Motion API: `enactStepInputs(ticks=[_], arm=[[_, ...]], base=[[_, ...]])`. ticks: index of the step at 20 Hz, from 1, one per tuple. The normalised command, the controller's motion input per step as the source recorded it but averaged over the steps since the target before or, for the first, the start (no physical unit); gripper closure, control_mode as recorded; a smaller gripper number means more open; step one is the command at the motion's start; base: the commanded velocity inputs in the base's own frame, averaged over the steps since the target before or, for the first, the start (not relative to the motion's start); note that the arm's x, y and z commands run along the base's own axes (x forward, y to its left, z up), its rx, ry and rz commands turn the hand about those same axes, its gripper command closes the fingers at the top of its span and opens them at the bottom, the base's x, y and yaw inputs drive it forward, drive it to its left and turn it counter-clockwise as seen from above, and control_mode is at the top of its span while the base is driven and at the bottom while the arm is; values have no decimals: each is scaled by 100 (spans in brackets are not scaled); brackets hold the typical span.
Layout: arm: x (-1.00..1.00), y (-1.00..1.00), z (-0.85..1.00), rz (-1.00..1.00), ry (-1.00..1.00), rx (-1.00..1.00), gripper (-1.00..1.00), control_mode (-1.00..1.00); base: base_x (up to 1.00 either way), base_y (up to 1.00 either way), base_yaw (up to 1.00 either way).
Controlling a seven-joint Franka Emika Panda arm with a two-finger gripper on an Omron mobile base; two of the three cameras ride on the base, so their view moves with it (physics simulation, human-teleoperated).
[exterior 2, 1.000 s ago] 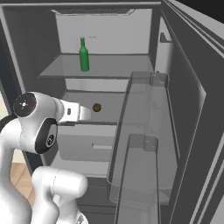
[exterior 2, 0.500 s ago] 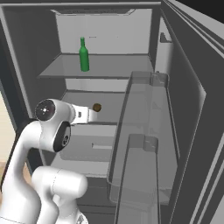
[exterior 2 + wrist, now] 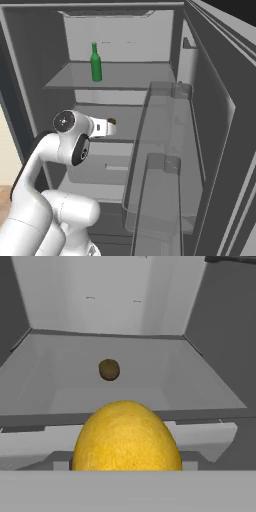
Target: Place the beer on the top shelf of the fridge to keep it out of children's reach, and place the lemon and kiwi on lower shelves for easy access.
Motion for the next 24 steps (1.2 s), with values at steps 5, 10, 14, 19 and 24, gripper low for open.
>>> enactStepInputs(ticks=[5,10,14,19,24], arm=[[27,-11,-3,2,3,0,100,-100],[22,-13,-13,3,0,1,100,-100],[27,-5,-27,2,0,0,100,-100],[32,-2,-41,2,0,0,100,-100],[40,0,-40,2,1,0,100,-100]], base=[[0,0,0],[0,0,0],[0,0,0],[0,0,0],[0,0,0]])
